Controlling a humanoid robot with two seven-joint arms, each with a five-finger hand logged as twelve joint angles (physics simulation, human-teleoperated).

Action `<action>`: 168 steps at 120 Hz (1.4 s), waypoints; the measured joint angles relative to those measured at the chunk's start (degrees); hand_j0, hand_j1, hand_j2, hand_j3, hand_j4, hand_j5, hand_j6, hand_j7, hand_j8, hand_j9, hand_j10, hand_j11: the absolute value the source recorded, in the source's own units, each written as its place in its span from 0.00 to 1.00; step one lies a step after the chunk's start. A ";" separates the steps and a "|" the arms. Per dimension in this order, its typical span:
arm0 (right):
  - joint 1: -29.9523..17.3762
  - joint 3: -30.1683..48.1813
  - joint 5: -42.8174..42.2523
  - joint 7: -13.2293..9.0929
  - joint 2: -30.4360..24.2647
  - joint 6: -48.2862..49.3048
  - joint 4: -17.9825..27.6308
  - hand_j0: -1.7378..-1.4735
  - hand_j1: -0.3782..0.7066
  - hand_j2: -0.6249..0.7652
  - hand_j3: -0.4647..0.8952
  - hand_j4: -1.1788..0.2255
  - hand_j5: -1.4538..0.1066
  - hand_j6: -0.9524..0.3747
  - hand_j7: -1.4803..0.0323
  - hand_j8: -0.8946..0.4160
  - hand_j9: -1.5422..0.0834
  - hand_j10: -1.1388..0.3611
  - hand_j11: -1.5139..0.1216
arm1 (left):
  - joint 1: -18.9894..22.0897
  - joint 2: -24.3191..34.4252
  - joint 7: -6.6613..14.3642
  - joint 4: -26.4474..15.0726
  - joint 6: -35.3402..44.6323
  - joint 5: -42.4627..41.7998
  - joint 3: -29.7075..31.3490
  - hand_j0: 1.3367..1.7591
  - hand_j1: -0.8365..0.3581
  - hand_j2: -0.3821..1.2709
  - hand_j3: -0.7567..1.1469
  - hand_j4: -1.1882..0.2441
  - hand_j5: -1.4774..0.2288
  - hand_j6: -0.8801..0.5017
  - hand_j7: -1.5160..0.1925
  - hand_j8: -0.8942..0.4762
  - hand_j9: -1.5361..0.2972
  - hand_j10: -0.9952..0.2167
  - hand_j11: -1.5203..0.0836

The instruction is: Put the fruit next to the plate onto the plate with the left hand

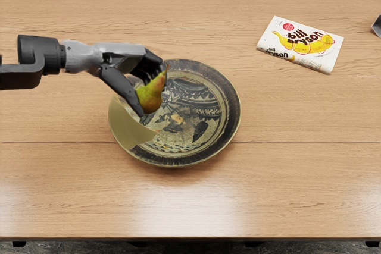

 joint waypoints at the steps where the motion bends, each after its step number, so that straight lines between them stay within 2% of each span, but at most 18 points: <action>1: 0.00 0.00 0.00 0.00 0.00 0.00 0.00 0.30 0.06 0.45 0.34 0.82 0.91 0.70 0.96 0.66 0.93 0.74 0.90 | 0.00 -0.12 0.04 0.06 0.01 -0.02 0.01 0.75 0.51 0.49 0.40 0.42 0.32 0.26 0.35 0.30 0.33 0.30 0.37; 10: 0.00 0.00 0.00 0.00 0.00 -0.01 0.00 0.30 0.06 0.45 0.34 0.82 0.91 0.70 0.96 0.66 0.93 0.74 0.90 | -0.42 -1.19 0.30 0.77 0.11 0.06 0.09 0.75 0.50 0.52 0.40 0.42 0.32 0.26 0.35 0.30 0.33 0.30 0.37; 17: 0.00 0.00 0.00 0.00 0.00 -0.01 0.00 0.30 0.06 0.45 0.34 0.82 0.91 0.70 0.96 0.66 0.93 0.74 0.90 | -0.60 -4.16 0.40 1.57 0.16 0.04 0.19 0.75 0.49 0.52 0.40 0.42 0.32 0.26 0.35 0.31 0.33 0.29 0.37; 22: 0.00 0.00 0.00 0.00 0.00 -0.02 0.00 0.30 0.06 0.45 0.34 0.82 0.91 0.70 0.96 0.66 0.93 0.74 0.90 | -0.85 -4.82 0.46 2.27 0.14 -0.01 0.24 0.75 0.49 0.52 0.40 0.42 0.31 0.27 0.35 0.31 0.33 0.31 0.36; 42: 0.00 0.00 0.00 0.00 0.00 -0.02 0.00 0.30 0.06 0.45 0.34 0.82 0.91 0.70 0.96 0.66 0.93 0.74 0.90 | -1.40 -8.79 0.85 6.33 0.03 0.44 0.77 0.75 0.49 0.52 0.40 0.41 0.31 0.26 0.34 0.31 0.33 0.30 0.36; 66: 0.00 0.00 0.00 0.00 0.00 -0.02 0.00 0.30 0.06 0.45 0.34 0.82 0.91 0.70 0.96 0.66 0.93 0.74 0.90 | -2.11 -9.67 0.99 10.04 -0.32 0.92 1.35 0.75 0.47 0.54 0.40 0.43 0.30 0.28 0.33 0.32 0.32 0.32 0.37; 92: 0.00 0.00 0.00 0.00 0.00 0.01 0.00 0.30 0.06 0.45 0.34 0.82 0.91 0.70 0.96 0.66 0.93 0.74 0.90 | -3.48 -10.52 1.14 11.65 -0.31 0.92 2.76 0.75 0.48 0.51 0.40 0.42 0.31 0.28 0.33 0.32 0.33 0.31 0.37; 109: 0.06 -0.04 0.00 -0.02 0.00 0.04 0.00 0.30 0.06 0.45 0.34 0.82 0.91 0.70 0.96 0.66 0.93 0.74 0.90 | -3.44 -10.81 2.33 11.84 0.08 0.68 3.40 0.75 0.45 0.56 0.40 0.43 0.35 0.28 0.37 0.32 0.36 0.33 0.41; 122: 0.08 -0.08 0.00 -0.01 0.00 0.06 0.00 0.30 0.06 0.45 0.34 0.82 0.91 0.70 0.96 0.66 0.93 0.74 0.90 | -2.99 -10.81 3.53 11.72 4.15 -0.73 3.25 0.76 0.63 0.43 0.40 0.56 0.53 0.39 0.55 0.42 0.53 0.50 0.59; 136: 0.08 -0.10 0.00 -0.01 0.00 0.06 0.00 0.30 0.06 0.45 0.34 0.82 0.91 0.70 0.96 0.66 0.93 0.74 0.90 | -2.99 -10.81 3.99 11.64 6.47 -2.39 3.24 0.76 0.79 0.34 0.40 0.68 0.67 0.50 0.70 0.52 0.66 0.64 0.75; 150: 0.09 -0.09 0.00 0.00 0.00 0.06 0.00 0.30 0.06 0.45 0.34 0.82 0.91 0.70 0.96 0.66 0.93 0.74 0.90 | -3.08 -10.72 4.14 11.51 7.20 -3.05 3.20 0.76 0.88 0.30 0.40 0.74 0.76 0.56 0.78 0.58 0.74 0.72 0.83; 168: 0.09 -0.09 0.00 0.00 0.00 0.05 0.06 0.30 0.06 0.45 0.34 0.82 0.91 0.70 0.96 0.66 0.93 0.74 0.90 | -2.90 -9.01 4.20 11.01 5.04 -4.05 3.22 0.76 0.94 0.26 0.40 0.79 0.81 0.60 0.84 0.62 0.79 0.77 0.89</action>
